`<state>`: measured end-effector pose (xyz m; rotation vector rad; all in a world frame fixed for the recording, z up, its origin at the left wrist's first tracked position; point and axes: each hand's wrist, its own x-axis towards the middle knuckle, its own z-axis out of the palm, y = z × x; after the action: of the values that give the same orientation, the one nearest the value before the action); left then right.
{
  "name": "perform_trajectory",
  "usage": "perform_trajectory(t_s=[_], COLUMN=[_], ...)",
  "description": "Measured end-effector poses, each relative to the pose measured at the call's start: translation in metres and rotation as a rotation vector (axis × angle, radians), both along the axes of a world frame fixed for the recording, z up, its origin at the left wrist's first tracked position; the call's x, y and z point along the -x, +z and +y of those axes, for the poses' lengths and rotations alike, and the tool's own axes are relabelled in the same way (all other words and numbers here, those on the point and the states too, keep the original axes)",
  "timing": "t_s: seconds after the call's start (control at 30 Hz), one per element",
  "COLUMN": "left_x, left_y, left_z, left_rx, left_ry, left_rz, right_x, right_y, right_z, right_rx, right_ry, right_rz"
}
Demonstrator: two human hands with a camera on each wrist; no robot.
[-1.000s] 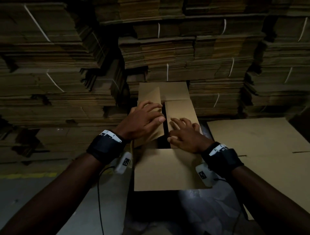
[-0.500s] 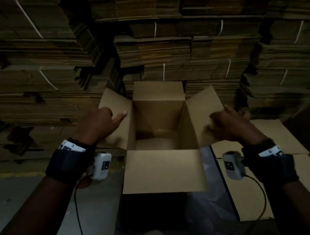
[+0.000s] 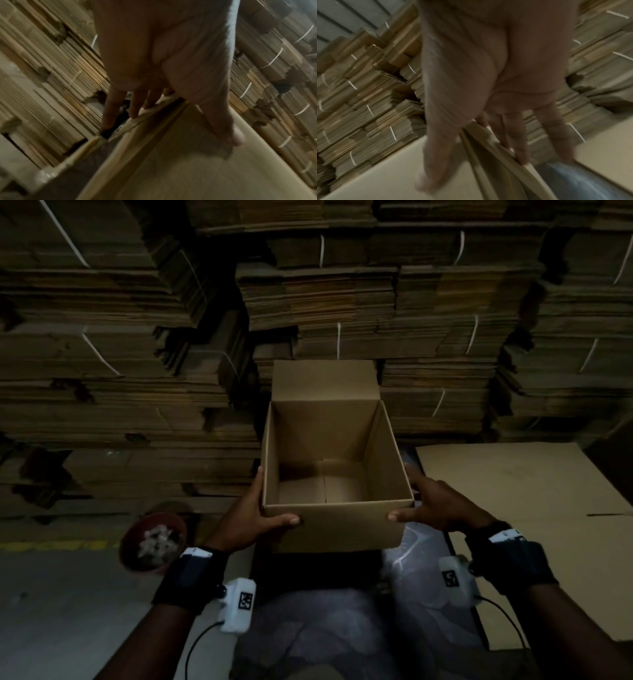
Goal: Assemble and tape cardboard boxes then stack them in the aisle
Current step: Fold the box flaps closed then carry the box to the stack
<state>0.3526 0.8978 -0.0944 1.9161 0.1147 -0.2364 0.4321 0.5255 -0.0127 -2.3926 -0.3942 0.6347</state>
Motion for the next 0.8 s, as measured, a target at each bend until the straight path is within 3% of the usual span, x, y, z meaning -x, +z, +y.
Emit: perform_trajectory(t_s=[0.13, 0.23, 0.33, 0.47, 0.57, 0.67, 0.8], left_x=[-0.007, -0.013, -0.011, 0.001, 0.019, 0.038, 0.050], left_y=[0.001, 0.007, 0.017, 0.012, 0.007, -0.003, -0.013], left_z=[-0.026, -0.050, -0.067, -0.061, -0.042, -0.023, -0.026], left_rx=[-0.049, -0.126, -0.248, -0.325, -0.351, -0.298, -0.033], left_ry=[0.061, 0.113, 0.161, 0.170, 0.196, 0.326, 0.574], left_rz=[0.007, -0.032, -0.011, 0.006, 0.037, 0.036, 0.062], right_x=[-0.017, -0.015, -0.003, -0.001, -0.003, -0.002, 0.004], right_y=[0.017, 0.033, 0.049, 0.042, 0.031, 0.028, 0.028], right_z=[0.007, 0.036, 0.083, 0.138, 0.156, 0.164, 0.172], right_rx=[0.386, 0.644, 0.504, 0.341, 0.349, 0.289, 0.223], right_ry=[-0.014, 0.009, 0.192, 0.357, 0.407, 0.435, 0.480], right_rz=[-0.029, -0.179, -0.339, -0.362, -0.382, -0.367, -0.355])
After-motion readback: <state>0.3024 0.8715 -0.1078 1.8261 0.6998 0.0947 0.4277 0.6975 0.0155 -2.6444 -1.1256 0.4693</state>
